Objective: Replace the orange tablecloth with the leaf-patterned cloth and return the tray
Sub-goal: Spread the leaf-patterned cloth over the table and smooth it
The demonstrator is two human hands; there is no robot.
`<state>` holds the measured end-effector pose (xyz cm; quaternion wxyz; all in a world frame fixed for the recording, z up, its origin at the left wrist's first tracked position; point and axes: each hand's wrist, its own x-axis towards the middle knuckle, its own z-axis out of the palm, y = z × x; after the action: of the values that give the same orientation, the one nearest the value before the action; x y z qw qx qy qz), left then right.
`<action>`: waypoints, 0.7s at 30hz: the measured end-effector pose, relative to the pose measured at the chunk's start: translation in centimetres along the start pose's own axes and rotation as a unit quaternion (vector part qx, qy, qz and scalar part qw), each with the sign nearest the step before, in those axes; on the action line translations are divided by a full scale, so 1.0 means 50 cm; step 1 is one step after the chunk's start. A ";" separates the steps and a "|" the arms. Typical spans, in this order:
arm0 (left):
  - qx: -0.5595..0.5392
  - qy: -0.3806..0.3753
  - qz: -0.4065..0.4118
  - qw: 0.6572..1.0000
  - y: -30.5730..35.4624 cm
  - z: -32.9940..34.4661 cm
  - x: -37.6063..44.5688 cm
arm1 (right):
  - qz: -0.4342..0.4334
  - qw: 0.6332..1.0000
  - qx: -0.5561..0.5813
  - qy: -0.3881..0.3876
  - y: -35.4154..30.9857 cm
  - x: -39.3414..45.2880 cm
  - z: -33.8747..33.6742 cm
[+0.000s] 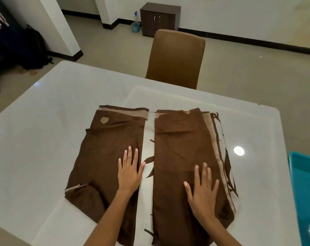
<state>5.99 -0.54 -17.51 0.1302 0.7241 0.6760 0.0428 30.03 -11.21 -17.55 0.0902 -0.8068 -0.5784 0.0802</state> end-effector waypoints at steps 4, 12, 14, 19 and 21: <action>-0.005 0.015 0.010 1.000 -0.012 -0.007 0.005 | -0.122 0.992 -0.013 -0.035 -0.025 0.086 0.005; 0.014 0.012 0.043 0.999 -0.067 -0.026 0.108 | -0.096 0.994 -0.007 -0.051 -0.101 0.147 0.024; 0.013 0.019 0.018 1.000 -0.051 -0.028 0.107 | -0.102 0.994 0.008 -0.047 -0.100 0.150 0.013; -0.056 0.017 -0.012 0.998 0.052 0.011 0.015 | -0.074 0.997 0.014 -0.013 -0.030 0.140 0.005; -0.043 0.022 -0.011 0.999 0.066 0.024 -0.005 | -0.059 0.998 0.022 -0.012 -0.007 0.135 0.008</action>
<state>9.46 -1.13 -17.82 0.1471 0.7091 0.6841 0.0866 31.78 -4.70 -18.01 0.1056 -0.7683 -0.6239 0.0969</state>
